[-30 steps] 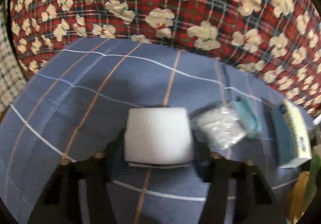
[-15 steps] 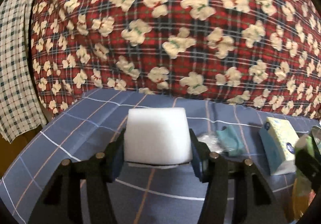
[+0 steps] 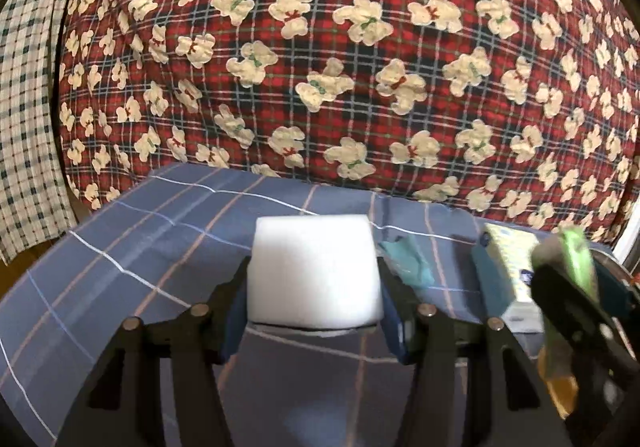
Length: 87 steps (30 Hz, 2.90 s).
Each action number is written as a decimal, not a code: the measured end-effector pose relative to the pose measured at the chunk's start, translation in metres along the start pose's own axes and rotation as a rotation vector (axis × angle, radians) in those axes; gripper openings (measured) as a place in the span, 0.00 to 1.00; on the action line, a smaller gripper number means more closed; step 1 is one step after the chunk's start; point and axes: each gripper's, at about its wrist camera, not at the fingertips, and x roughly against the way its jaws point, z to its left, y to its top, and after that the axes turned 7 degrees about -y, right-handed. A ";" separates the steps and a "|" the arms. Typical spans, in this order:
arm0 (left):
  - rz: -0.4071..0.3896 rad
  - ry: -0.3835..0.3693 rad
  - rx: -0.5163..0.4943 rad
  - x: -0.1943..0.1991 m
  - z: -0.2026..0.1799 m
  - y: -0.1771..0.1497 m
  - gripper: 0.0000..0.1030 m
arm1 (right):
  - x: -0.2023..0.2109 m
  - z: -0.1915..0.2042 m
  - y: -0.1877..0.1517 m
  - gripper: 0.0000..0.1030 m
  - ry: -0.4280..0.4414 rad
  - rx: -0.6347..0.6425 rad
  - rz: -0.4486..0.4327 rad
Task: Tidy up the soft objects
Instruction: 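Carry the sponge block and green tissue pack over the metal basin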
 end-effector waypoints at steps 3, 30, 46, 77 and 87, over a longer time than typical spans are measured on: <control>-0.001 -0.015 -0.007 0.004 -0.009 -0.004 0.54 | 0.002 -0.002 0.000 0.51 -0.002 -0.011 0.001; -0.049 -0.058 -0.080 0.026 -0.044 -0.012 0.55 | 0.041 -0.064 -0.007 0.51 -0.128 -0.068 -0.067; -0.052 -0.124 -0.111 0.036 -0.086 -0.021 0.55 | 0.064 -0.101 -0.011 0.51 -0.182 -0.094 -0.119; -0.067 -0.304 -0.198 0.047 -0.200 -0.027 0.55 | 0.121 -0.223 -0.023 0.51 -0.399 -0.218 -0.246; -0.045 -0.388 -0.243 0.043 -0.245 -0.032 0.55 | 0.135 -0.289 -0.034 0.51 -0.489 -0.388 -0.233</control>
